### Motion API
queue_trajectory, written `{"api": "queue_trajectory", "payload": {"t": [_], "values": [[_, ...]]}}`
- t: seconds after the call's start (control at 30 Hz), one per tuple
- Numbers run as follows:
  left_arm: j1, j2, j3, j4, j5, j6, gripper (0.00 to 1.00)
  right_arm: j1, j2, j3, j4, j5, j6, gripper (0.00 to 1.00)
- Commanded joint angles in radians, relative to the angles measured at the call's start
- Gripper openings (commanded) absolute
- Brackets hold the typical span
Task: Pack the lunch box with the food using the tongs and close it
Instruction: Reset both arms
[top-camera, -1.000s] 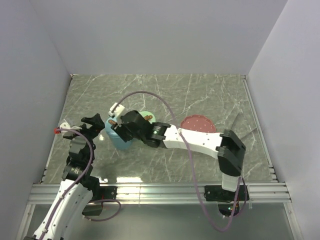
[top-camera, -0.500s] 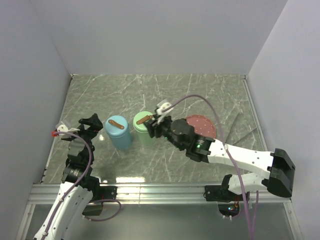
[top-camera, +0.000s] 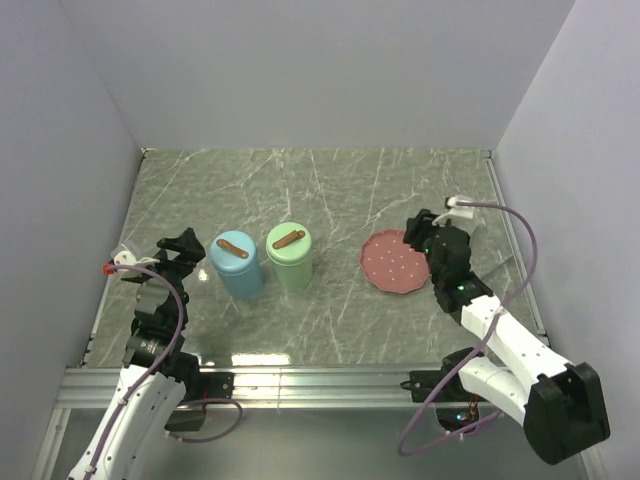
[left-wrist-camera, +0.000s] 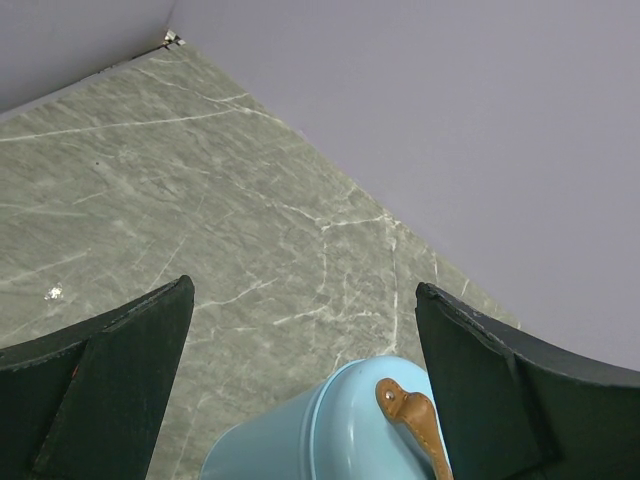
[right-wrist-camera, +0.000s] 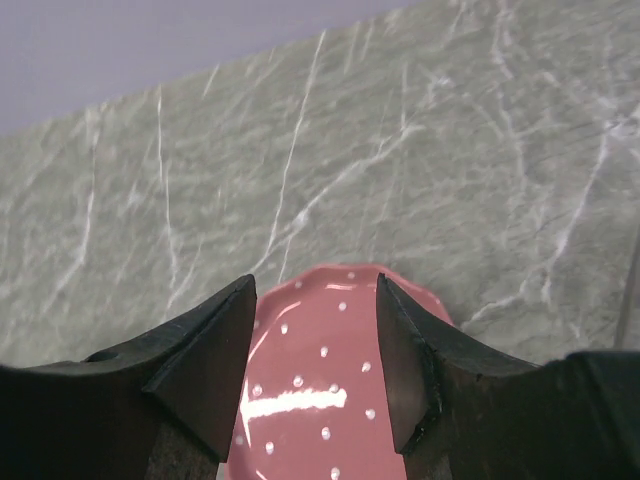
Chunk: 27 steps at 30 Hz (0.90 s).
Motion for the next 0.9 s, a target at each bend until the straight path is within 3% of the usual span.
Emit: {"api": "queue_trajectory", "payload": {"t": [0.0,0.4,0.87], "values": [[0.004,-0.011,0.001,0.017,0.009,0.021,0.99,-0.064,-0.068,-0.008,0.055,-0.041,0.093,0.59],[0.004,0.008,0.009,0.02,-0.002,0.017,0.99,-0.068,-0.178,0.035,-0.043,-0.014,0.036,0.59],[0.004,0.004,0.009,0.022,-0.007,0.018,0.99,-0.07,-0.145,0.052,-0.045,-0.046,0.029,0.59]]}}
